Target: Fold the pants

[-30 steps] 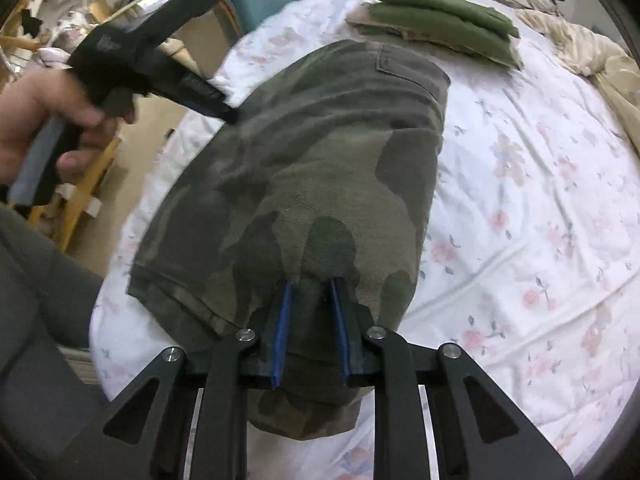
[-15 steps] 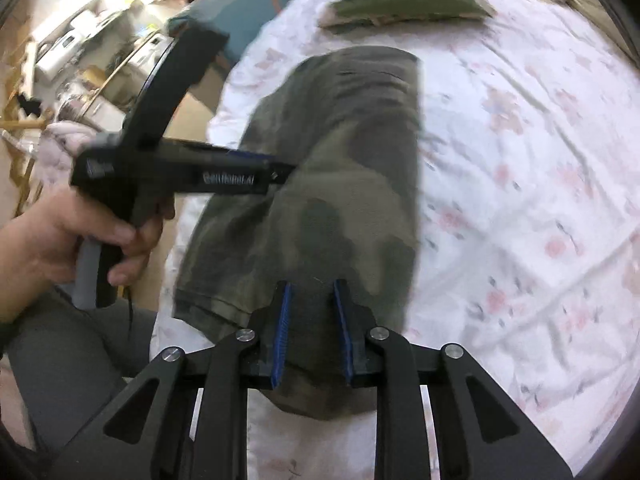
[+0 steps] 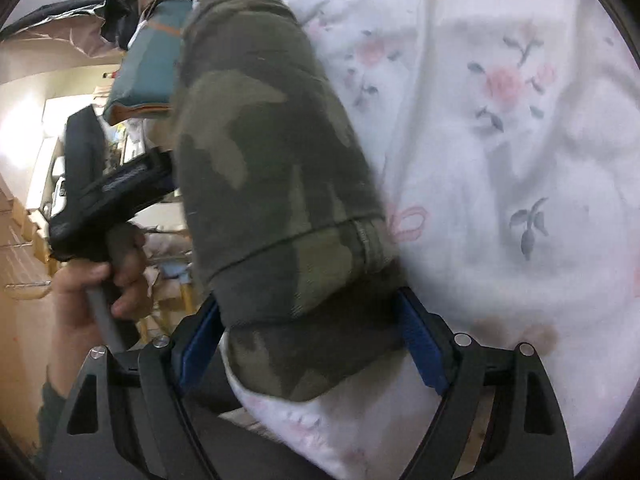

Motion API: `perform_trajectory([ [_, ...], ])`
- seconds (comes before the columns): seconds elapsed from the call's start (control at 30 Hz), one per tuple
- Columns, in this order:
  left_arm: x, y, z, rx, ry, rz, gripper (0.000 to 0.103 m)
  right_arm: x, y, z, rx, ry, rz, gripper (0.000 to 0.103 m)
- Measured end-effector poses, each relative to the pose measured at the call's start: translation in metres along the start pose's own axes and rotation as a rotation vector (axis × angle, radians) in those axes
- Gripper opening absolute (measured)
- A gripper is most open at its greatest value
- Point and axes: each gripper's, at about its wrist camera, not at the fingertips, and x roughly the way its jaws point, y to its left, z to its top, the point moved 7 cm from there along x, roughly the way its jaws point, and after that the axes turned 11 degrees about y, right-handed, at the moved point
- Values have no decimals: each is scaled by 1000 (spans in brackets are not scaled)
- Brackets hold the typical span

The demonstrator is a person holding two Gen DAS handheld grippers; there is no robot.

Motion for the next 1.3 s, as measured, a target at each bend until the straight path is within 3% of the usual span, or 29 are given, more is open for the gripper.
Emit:
perform_trajectory([
  [0.03,-2,-3,-2,4,-2,7,64,-1,1,2,11,-18,20,73],
  [0.07,-2,-3,-2,9,-2,15,64,-3,5,2,7,-43,37,44],
  [0.1,-2,-3,-4,9,-1,17,64,-8,13,2,-11,-70,53,42],
  [0.17,-3,-1,-4,-16,6,2,64,-24,37,0,-111,-129,-6,33],
  [0.27,-6,-9,-8,-46,-10,-52,64,-53,60,9,-197,-176,-18,28],
  [0.33,-13,-14,-8,-41,-28,-88,64,-75,74,23,-281,-187,-75,27],
  [0.47,-15,-37,-9,69,-37,-115,64,-133,77,72,-348,-228,-158,24],
  [0.53,-11,-46,-10,108,-26,-96,64,-161,54,103,-319,-261,-194,24],
  [0.63,-8,-58,-10,162,3,-112,64,-187,-8,138,-144,-268,-210,24],
  [0.73,-39,-55,2,188,-78,-196,64,-191,-41,141,-37,-270,-161,24],
  [0.8,-56,-38,14,157,-154,-183,66,-191,-41,137,-19,-284,-128,30],
  [0.83,-65,-18,25,100,-208,-166,73,-194,-45,132,-5,-290,-117,42],
  [0.9,-66,11,38,-17,-242,-159,86,-199,-49,119,31,-315,-91,66],
  [0.93,-60,30,46,-99,-243,-182,86,-202,-53,114,58,-335,-81,81],
  [1.03,-28,36,53,-131,-147,-269,86,-195,-43,109,99,-378,-4,90],
  [1.1,-11,29,56,-74,-123,-250,86,-181,-47,109,109,-366,4,91],
  [1.17,-6,17,61,11,-150,-183,86,-160,-53,108,127,-331,-29,91],
  [1.23,-4,6,63,24,-140,-224,87,-141,-55,108,125,-289,-44,90],
  [1.3,9,3,66,5,-83,-323,86,-128,-52,110,93,-273,-48,80],
])
